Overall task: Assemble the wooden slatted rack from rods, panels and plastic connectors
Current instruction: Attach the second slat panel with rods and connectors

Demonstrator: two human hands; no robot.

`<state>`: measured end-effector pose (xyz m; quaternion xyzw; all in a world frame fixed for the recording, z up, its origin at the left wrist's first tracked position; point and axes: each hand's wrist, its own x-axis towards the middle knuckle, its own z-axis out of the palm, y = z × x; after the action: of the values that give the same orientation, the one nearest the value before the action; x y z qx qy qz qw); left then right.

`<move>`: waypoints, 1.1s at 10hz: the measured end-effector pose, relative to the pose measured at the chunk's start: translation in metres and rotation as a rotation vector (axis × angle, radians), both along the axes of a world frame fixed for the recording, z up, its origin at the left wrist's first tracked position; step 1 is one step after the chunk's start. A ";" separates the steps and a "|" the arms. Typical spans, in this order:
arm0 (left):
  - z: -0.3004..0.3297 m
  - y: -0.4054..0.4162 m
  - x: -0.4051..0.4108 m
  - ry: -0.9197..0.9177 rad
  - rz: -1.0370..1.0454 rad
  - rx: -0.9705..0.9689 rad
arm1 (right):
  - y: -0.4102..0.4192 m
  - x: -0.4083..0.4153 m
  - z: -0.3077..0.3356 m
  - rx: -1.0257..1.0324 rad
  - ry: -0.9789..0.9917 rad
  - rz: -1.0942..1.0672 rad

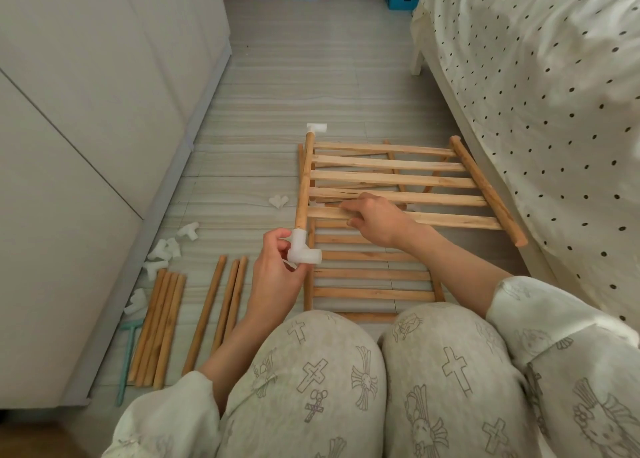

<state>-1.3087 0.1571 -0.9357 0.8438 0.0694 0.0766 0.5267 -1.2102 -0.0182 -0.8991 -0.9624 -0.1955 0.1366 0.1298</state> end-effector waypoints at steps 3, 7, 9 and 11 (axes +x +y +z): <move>-0.002 0.004 -0.002 -0.088 -0.101 -0.078 | 0.000 0.001 -0.001 -0.003 0.006 -0.012; 0.001 0.011 -0.004 0.139 0.149 -0.489 | -0.002 0.000 -0.001 -0.013 0.021 -0.014; -0.001 0.013 -0.007 0.124 0.114 -0.323 | -0.003 0.000 -0.001 -0.014 0.021 -0.022; -0.006 0.009 -0.007 0.096 0.067 -0.250 | -0.002 -0.001 0.000 -0.010 0.019 -0.014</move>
<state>-1.3157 0.1665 -0.9421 0.7715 0.1319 0.0445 0.6208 -1.2115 -0.0203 -0.8988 -0.9631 -0.1870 0.1457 0.1276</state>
